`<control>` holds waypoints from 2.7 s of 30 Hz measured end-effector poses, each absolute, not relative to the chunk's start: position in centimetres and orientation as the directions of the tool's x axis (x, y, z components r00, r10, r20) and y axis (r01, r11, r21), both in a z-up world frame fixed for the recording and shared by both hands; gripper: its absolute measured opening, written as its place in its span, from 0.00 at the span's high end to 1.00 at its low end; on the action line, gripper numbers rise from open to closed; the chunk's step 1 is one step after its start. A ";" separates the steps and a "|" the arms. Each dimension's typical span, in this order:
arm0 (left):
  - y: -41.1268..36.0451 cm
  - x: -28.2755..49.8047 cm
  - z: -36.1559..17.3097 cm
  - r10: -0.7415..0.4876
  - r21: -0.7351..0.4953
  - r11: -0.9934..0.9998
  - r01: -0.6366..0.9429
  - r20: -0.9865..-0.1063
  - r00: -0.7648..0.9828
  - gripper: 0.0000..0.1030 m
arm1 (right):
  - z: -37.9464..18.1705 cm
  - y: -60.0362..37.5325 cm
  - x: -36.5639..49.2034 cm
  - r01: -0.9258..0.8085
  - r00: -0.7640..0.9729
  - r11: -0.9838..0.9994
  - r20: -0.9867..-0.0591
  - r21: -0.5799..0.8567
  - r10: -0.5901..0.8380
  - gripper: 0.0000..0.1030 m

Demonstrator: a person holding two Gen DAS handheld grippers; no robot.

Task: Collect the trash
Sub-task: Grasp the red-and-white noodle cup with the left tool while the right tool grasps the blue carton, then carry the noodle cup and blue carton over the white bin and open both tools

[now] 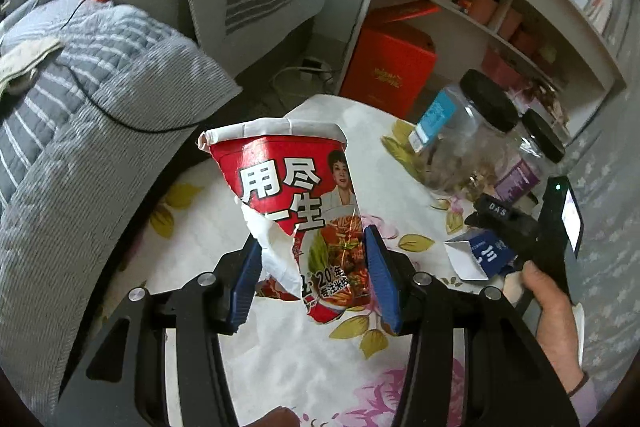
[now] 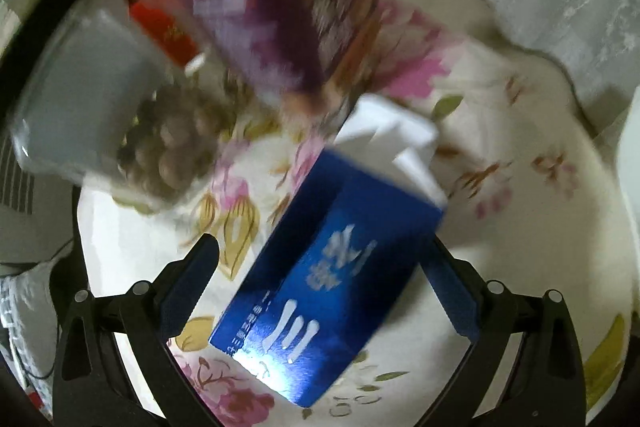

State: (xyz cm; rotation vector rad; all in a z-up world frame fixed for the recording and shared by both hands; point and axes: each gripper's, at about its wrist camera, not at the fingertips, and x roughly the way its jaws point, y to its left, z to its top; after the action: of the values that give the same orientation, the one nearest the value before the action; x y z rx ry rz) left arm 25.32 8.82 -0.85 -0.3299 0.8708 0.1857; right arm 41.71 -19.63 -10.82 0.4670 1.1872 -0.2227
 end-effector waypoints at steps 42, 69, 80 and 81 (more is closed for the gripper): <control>-0.6 16.8 6.7 0.265 -0.057 0.933 -0.357 -0.562 0.783 0.52 | 8.1 -22.2 20.6 -0.215 0.841 0.971 -0.485 0.109 0.240 0.60; -14.5 14.8 10.3 0.155 -0.043 0.979 -0.201 -0.488 0.859 0.52 | 11.0 -34.9 15.1 -0.088 0.954 0.989 -0.275 0.114 0.117 0.59; -21.3 16.0 9.7 0.091 -0.009 0.994 -0.109 -0.495 0.864 0.52 | 10.5 -41.4 14.8 0.014 0.958 0.989 -0.284 0.145 0.028 0.59; -22.0 16.1 9.7 0.084 -0.007 0.995 -0.101 -0.497 0.864 0.52 | 10.4 -42.3 14.9 0.028 0.957 0.988 -0.291 0.152 0.018 0.59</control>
State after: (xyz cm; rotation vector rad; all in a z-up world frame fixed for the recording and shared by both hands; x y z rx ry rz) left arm 16.10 -21.99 9.71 -0.0334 0.5188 0.0968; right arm 14.86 -42.31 10.39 0.1556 0.2962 -0.0049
